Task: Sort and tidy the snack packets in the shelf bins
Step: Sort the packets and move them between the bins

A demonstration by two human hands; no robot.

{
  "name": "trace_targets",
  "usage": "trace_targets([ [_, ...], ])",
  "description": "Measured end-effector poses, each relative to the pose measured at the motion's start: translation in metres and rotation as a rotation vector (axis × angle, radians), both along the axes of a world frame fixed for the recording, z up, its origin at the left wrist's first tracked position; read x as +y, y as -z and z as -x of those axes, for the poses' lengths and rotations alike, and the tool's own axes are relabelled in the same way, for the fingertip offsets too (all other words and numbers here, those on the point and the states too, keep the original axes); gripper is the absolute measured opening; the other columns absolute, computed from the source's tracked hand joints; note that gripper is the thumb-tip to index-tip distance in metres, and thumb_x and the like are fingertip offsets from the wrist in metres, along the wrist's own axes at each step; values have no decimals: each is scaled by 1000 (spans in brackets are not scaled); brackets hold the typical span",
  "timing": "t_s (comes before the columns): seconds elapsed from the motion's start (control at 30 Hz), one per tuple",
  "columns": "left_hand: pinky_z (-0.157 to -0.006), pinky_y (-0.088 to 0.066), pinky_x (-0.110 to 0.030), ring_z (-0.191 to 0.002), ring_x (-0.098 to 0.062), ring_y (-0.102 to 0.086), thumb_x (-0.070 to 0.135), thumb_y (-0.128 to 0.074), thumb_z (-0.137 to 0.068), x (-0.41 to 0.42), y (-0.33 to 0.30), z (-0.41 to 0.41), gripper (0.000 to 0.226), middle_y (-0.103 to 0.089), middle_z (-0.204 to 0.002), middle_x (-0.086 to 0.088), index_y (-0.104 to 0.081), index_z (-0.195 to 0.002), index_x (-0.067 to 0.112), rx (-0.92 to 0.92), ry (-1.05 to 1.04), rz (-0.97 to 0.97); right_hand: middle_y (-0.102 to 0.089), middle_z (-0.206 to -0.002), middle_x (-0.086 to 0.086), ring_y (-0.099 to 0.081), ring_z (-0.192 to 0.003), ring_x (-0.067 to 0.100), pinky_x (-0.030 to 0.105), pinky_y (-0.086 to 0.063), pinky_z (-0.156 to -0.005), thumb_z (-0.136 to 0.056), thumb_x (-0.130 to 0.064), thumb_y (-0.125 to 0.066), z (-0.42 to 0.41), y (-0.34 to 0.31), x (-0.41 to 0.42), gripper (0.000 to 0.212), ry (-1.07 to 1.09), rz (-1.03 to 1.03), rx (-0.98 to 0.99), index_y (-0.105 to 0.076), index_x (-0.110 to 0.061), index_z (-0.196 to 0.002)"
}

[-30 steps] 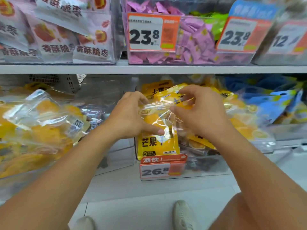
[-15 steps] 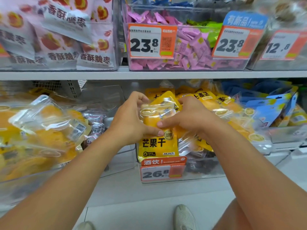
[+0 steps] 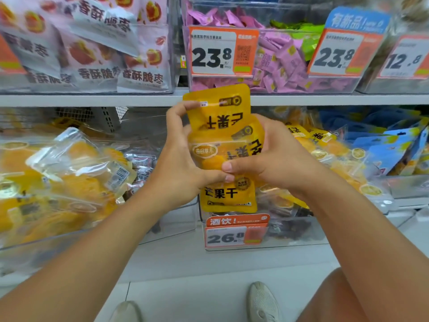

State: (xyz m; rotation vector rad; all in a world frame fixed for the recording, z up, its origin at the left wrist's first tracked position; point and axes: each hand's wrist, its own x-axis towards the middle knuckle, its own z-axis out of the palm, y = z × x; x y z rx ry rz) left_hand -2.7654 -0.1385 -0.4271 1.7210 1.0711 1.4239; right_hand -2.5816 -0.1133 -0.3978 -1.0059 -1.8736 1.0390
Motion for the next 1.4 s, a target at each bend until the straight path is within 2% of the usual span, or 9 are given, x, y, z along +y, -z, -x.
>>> trace_targets([
  [0.17,-81,-61,-45,-105,-28,-71,-6,-92,-61,-7,-14,2,140,-67,-122,-15,5,-157,24,-165,-61,-232,-77,-94,-10,-73,-91,5,30,-59,-82,-73,5,-82,14,-22,-14,40,-28,-328,22,-73,-23,-101],
  [0.23,-81,-61,-42,-101,-26,-72,-6,-92,-60,-10,-22,13,123,-71,-113,-12,-18,-155,17,-182,-129,-331,-75,-92,-21,-71,-92,0,20,-57,-77,-73,11,-79,27,-28,-17,47,-76,-428,103,-71,-29,-96],
  [0.37,-77,-56,-23,-91,-5,-72,0,-92,-61,-19,-32,51,58,-72,-91,20,-63,-103,26,-59,-322,-449,-73,-101,-15,-69,-101,3,22,-54,-86,-75,10,-77,65,-31,-9,44,-126,-594,174,-72,-22,-104],
  [0.6,-89,-55,-42,-105,-22,-68,-4,-77,-83,-35,-22,150,33,-69,-112,-4,-68,-111,10,364,-438,-667,-71,-90,-6,-66,-86,6,20,-52,-78,-82,3,-65,170,-3,4,23,-372,-228,491,-72,-13,-97],
  [0.77,-87,-57,-42,-105,-17,-69,10,-73,-84,-42,-1,207,23,-70,-112,2,-70,-107,14,511,-570,-537,-69,-113,-12,-64,-110,2,26,-48,-102,-64,-46,-71,232,28,9,56,-299,-417,275,-67,-28,-116],
  [0.97,-91,-47,-28,-107,-7,-56,-7,-66,-83,-54,5,237,57,-62,-118,10,-62,-130,25,741,-501,4,-66,-114,-14,-60,-100,5,12,-46,-84,-79,-23,-82,253,62,31,69,-326,-398,-194,-51,-48,-136],
  [1.1,-103,-28,-16,-135,-12,-40,-14,-51,-86,-60,-3,244,77,-43,-150,7,-42,-150,27,860,-471,176,-50,-146,-12,-50,-129,10,27,-44,-104,-79,-17,-81,266,64,51,89,-420,-455,-348,-34,-41,-150],
  [1.23,-109,-14,-12,-148,-11,-23,-19,-44,-86,-58,-7,243,84,-25,-162,9,-33,-155,27,863,-465,217,-10,-166,0,-13,-152,16,38,-22,-123,-81,-7,-76,278,56,71,112,-521,-436,-611,-1,-34,-159],
  [1.4,-116,-15,-20,-143,1,-19,-18,-44,-81,-61,-11,238,83,-24,-160,13,-42,-150,29,739,-388,269,0,-167,-5,-7,-153,12,34,-12,-124,-88,-29,-63,257,29,75,99,-629,-248,-738,7,-34,-158],
])
